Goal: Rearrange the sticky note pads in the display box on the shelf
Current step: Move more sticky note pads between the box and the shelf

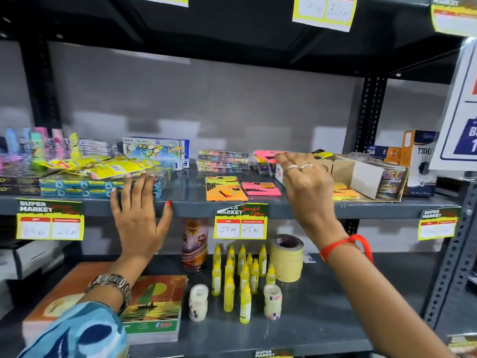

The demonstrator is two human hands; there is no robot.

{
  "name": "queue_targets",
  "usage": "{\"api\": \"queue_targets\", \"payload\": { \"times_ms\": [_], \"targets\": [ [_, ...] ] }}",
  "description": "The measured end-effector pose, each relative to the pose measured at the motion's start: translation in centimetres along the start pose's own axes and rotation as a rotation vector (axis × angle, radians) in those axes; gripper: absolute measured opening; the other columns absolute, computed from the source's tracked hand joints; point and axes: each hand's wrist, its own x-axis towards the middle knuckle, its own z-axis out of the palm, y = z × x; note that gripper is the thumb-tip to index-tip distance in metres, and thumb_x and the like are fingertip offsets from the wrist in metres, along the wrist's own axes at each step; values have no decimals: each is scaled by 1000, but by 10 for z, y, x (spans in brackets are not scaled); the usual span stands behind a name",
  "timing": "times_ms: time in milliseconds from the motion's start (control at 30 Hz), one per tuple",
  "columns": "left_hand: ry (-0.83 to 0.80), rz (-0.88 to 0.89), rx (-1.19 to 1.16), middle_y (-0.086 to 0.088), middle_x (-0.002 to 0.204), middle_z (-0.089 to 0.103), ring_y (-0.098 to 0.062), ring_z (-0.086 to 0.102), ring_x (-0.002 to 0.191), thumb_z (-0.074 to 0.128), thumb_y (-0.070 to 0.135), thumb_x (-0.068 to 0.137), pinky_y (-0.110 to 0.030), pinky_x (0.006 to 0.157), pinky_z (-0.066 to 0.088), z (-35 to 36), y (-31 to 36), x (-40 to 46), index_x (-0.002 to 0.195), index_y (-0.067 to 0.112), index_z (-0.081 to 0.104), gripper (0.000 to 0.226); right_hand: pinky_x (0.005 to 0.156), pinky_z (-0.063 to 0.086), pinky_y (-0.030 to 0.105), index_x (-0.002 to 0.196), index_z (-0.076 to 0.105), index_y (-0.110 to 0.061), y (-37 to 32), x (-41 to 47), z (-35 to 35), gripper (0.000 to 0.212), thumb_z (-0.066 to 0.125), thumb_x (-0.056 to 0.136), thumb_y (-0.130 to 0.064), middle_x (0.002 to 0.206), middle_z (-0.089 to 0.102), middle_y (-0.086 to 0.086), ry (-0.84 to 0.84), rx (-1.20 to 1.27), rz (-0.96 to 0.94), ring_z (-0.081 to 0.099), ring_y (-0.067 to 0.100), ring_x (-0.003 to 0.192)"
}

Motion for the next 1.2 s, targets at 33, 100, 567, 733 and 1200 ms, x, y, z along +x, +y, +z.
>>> {"api": "queue_targets", "payload": {
  "times_ms": [33, 100, 567, 733, 1200],
  "targets": [
    [-3, 0, 6, -19, 139, 49, -33, 31, 134, 33, 42, 93, -49, 113, 11, 0, -1, 0, 137, 1, 44, 61, 65, 53, 33, 99, 72, -2, -8, 1, 6, 31, 72, 70, 8, 84, 76, 14, -63, 10, 6, 69, 28, 70],
    [-8, 2, 21, -19, 138, 49, -34, 31, 134, 34, 42, 92, -51, 113, 13, 1, -2, 1, 136, 1, 44, 61, 49, 52, 31, 94, 73, -1, -19, 2, 15, 33, 74, 64, 11, 69, 73, 14, -278, 7, 47, 66, 29, 59],
    [6, 8, -3, -18, 140, 47, -33, 30, 135, 34, 42, 92, -48, 115, 9, 4, -2, -1, 137, 3, 43, 61, 66, 48, 37, 101, 68, 2, 25, -7, -20, 29, 52, 78, 9, 83, 70, 27, -276, 113, 467, 62, 41, 76],
    [28, 3, -2, -18, 139, 48, -33, 31, 135, 32, 44, 93, -47, 115, 8, 4, -2, -1, 136, 3, 44, 61, 76, 51, 45, 121, 55, 1, 63, -24, -29, 51, 52, 72, 17, 99, 66, 29, -557, -73, 556, 61, 43, 90],
    [-7, -4, 3, -19, 138, 48, -35, 31, 135, 33, 43, 92, -48, 115, 8, 1, -2, 0, 136, 1, 44, 61, 57, 53, 41, 98, 69, 4, 67, -43, -45, 20, 56, 84, 4, 78, 69, 27, -269, -140, 516, 63, 42, 72]
  ]
}}
